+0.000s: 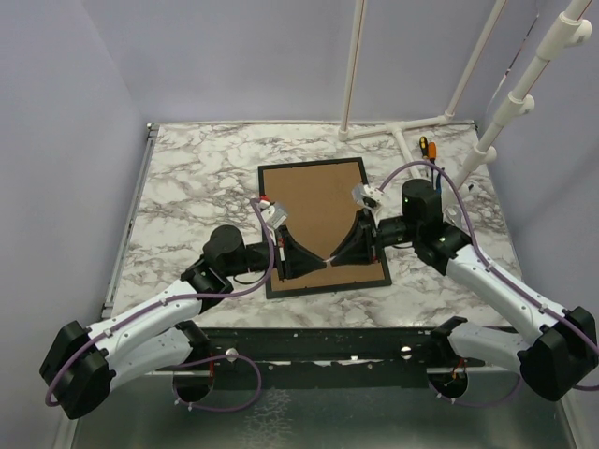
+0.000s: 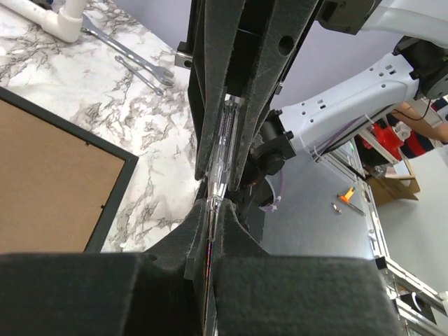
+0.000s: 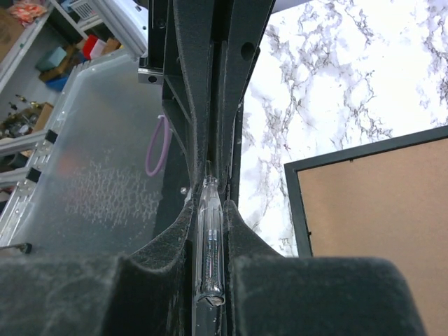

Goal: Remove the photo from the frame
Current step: Adjust the screwdriver.

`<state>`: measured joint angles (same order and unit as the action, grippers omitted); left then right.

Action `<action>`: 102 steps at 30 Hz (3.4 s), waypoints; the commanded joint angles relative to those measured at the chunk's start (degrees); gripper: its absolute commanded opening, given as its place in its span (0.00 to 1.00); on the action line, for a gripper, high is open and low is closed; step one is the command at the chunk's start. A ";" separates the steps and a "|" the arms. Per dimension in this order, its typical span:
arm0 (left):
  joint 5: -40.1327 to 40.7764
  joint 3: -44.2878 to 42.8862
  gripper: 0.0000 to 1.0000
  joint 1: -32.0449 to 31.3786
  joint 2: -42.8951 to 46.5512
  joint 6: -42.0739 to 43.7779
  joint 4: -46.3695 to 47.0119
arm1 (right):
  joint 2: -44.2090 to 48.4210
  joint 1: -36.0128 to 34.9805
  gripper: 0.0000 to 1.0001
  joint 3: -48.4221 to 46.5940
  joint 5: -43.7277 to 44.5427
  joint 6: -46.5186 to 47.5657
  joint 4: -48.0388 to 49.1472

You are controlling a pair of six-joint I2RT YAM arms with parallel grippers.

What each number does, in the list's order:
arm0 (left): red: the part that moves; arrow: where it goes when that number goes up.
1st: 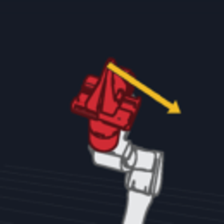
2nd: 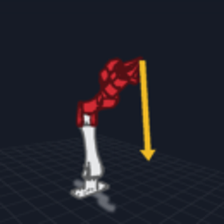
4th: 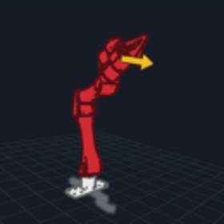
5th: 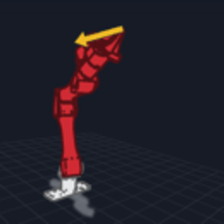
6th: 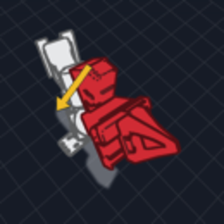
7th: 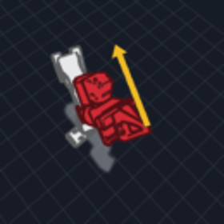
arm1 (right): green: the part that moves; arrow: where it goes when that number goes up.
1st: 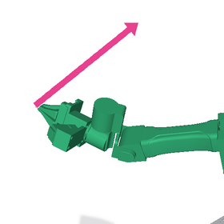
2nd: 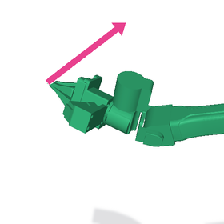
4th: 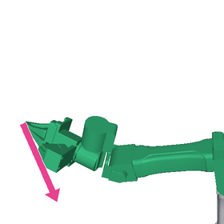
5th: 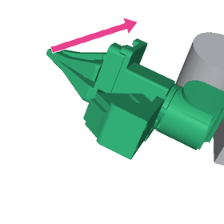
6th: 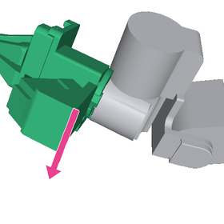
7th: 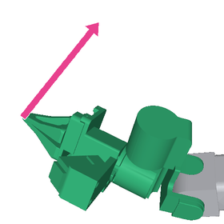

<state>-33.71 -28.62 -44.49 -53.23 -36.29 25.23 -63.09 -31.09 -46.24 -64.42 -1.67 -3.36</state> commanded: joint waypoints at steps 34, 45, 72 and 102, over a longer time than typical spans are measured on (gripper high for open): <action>2.57 -2.84 0.00 -0.18 -0.08 3.78 -0.45 | -14.44 6.22 0.52 -6.46 -8.80 -41.58 -2.73; 2.73 -2.76 0.00 -0.16 -0.82 3.94 -0.45 | -12.12 6.22 0.58 -5.56 -10.26 -43.02 -1.62; 4.22 -2.41 0.00 -1.47 -1.98 7.09 -0.19 | -10.87 6.13 0.34 7.00 -7.57 -70.53 28.23; 37.51 -3.25 0.73 0.04 7.20 6.21 -18.56 | -18.05 5.98 0.00 7.52 9.03 -41.47 13.49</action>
<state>-10.00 -30.76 -45.28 -48.90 -29.50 13.45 -76.16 -24.95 -40.27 -61.82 -51.03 11.84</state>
